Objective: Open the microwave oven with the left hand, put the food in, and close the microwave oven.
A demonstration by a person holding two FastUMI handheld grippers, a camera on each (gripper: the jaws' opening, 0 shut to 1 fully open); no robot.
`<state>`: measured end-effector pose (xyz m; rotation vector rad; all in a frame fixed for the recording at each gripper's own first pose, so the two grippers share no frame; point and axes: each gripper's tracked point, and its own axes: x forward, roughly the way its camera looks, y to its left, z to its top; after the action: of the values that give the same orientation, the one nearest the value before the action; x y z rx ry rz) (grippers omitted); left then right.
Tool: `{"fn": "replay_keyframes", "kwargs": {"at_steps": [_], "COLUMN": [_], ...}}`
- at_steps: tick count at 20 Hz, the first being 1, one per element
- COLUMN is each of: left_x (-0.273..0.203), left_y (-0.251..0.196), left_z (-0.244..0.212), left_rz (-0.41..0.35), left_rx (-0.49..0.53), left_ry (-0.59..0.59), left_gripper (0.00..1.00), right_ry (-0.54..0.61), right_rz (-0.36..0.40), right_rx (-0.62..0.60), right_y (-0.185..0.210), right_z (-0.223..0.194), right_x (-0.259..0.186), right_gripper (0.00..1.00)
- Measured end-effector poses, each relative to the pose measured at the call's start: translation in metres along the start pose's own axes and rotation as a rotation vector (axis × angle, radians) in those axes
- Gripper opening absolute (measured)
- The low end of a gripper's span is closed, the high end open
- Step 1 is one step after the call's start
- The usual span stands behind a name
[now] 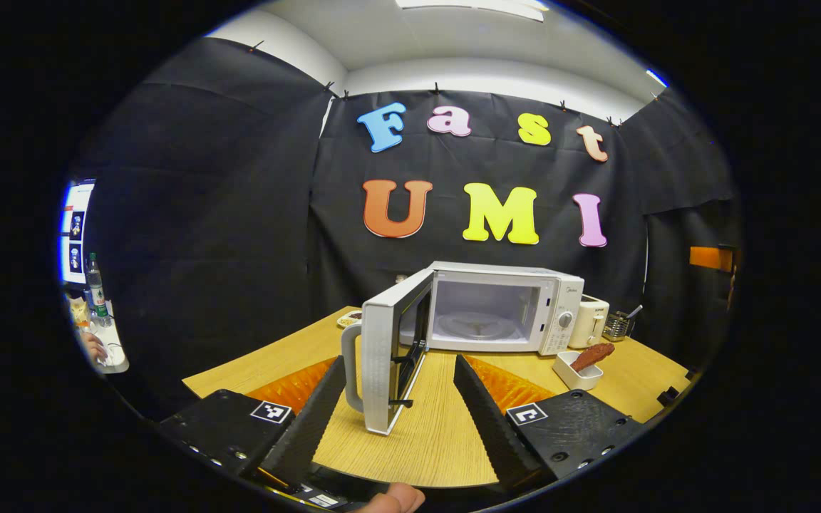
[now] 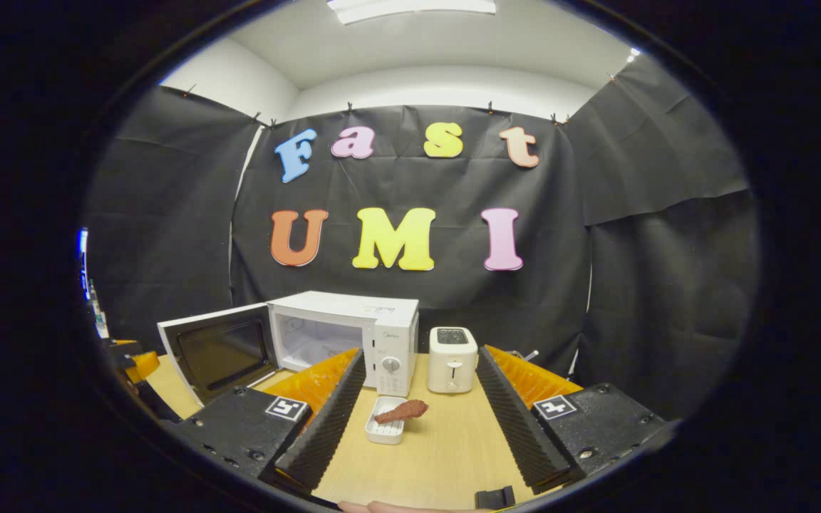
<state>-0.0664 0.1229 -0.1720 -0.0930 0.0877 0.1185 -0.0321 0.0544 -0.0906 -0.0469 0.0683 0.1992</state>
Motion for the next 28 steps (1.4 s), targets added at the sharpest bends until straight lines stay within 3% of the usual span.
{"fn": "replay_keyframes", "kwargs": {"at_steps": [9, 10, 11, 16, 17, 18, 19, 20, 21, 23, 24, 25, 26, 27, 28], "left_x": [0.006, 0.009, 0.012, 0.032, 0.034, 0.038, 0.043, 0.046, 0.051, 0.062, 0.068, 0.073, 0.077, 0.082, 0.085], "left_y": [-0.039, -0.046, -0.051, -0.083, -0.089, -0.094, -0.096, -0.1, -0.102, -0.105, -0.106, -0.104, -0.105, -0.106, -0.106], "left_z": [0.055, 0.06, 0.064, 0.079, 0.082, 0.084, 0.085, 0.087, 0.088, 0.085, 0.084, 0.083, 0.082, 0.079, 0.078], "left_rz": [-0.065, -0.075, -0.078, -0.116, -0.124, -0.13, -0.131, -0.134, -0.136, -0.135, -0.128, -0.119, -0.113, -0.109, -0.102], "left_rx": [0.002, 0.005, 0.009, 0.047, 0.054, 0.06, 0.063, 0.06, 0.055, 0.04, 0.034, 0.03, 0.028, 0.026, 0.02], "left_ry": [-0.029, -0.037, -0.044, -0.068, -0.075, -0.084, -0.09, -0.097, -0.102, -0.098, -0.089, -0.086, -0.08, -0.072, -0.064], "left_gripper": [0.94, 0.94, 0.94, 0.94, 0.94, 0.94, 0.94, 0.94, 0.94, 0.94, 0.93, 0.93, 0.93, 0.94, 0.94], "right_ry": [0.098, 0.113, 0.129, 0.27, 0.312, 0.357, 0.405, 0.454, 0.502, 0.592, 0.633, 0.671, 0.712, 0.749, 0.781], "right_rz": [0.008, 0.008, 0.008, 0.029, 0.04, 0.059, 0.08, 0.108, 0.135, 0.185, 0.212, 0.246, 0.281, 0.313, 0.342], "right_rx": [-0.022, -0.015, -0.009, 0.035, 0.051, 0.067, 0.09, 0.112, 0.135, 0.186, 0.22, 0.263, 0.31, 0.359, 0.404], "right_y": [-0.018, -0.022, -0.025, -0.037, -0.038, -0.038, -0.038, -0.036, -0.033, -0.03, -0.027, -0.023, -0.02, -0.017, -0.013], "right_z": [-0.014, -0.018, -0.023, -0.065, -0.076, -0.089, -0.103, -0.117, -0.13, -0.152, -0.162, -0.169, -0.176, -0.182, -0.187], "right_x": [0.048, 0.055, 0.063, 0.114, 0.124, 0.134, 0.143, 0.151, 0.159, 0.171, 0.175, 0.18, 0.183, 0.187, 0.193], "right_gripper": [1.0, 0.91, 1.0, 1.0, 0.92, 1.0, 1.0, 0.92, 1.0, 0.99, 0.88, 0.95, 0.84, 0.92, 0.8]}}
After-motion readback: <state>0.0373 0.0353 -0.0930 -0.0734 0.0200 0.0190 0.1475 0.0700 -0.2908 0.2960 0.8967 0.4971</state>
